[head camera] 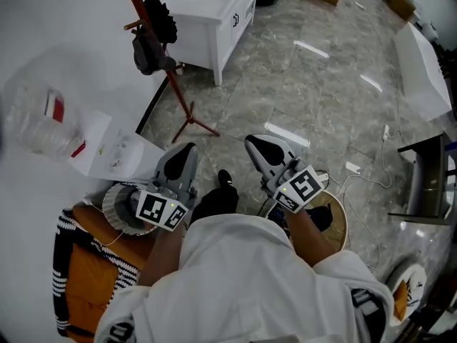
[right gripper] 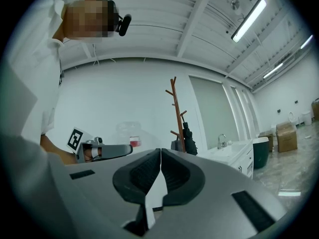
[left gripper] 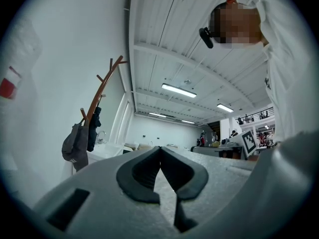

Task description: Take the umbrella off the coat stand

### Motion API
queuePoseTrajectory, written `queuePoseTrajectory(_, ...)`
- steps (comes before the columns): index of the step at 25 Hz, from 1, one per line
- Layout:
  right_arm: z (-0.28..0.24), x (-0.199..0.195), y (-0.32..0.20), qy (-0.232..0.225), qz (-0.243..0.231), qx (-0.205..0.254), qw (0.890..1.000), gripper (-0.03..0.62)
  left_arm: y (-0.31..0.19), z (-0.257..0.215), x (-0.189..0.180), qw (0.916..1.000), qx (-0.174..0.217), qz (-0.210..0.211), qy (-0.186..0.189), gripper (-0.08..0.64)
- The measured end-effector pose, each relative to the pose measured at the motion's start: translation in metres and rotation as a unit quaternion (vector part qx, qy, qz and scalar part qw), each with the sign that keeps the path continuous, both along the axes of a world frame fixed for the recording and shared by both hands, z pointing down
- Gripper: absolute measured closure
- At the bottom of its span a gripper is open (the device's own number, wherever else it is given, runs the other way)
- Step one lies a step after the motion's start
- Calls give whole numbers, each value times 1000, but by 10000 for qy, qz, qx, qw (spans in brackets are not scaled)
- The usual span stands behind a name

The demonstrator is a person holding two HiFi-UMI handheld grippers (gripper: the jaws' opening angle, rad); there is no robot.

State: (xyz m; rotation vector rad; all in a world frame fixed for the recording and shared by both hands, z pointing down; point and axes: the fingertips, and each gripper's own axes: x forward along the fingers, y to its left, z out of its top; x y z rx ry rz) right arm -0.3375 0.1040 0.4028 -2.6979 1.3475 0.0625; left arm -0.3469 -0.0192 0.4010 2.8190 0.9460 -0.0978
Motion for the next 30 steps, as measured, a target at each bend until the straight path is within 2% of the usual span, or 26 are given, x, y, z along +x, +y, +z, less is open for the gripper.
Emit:
queuePoseTrajectory(9,-6,67,-9,73,-1,26,10000,577,-7,1,75,9999,-143,76,-20,545)
queuePoseTrajectory(15,-17,118,-14,143,-64,-116,9998,577,-12,-1,126,9998,-199,45,-41,545)
queuePoseTrajectory(24,-21,198,-19,35,-201,-18,9998,577,-17,-1,201,9996,-273,-33,-76,545)
queuePoseTrajectory(30,-28,237,-18,142,-219,-59,9996,577,-14,-7,246,9995,-308,36,47,545)
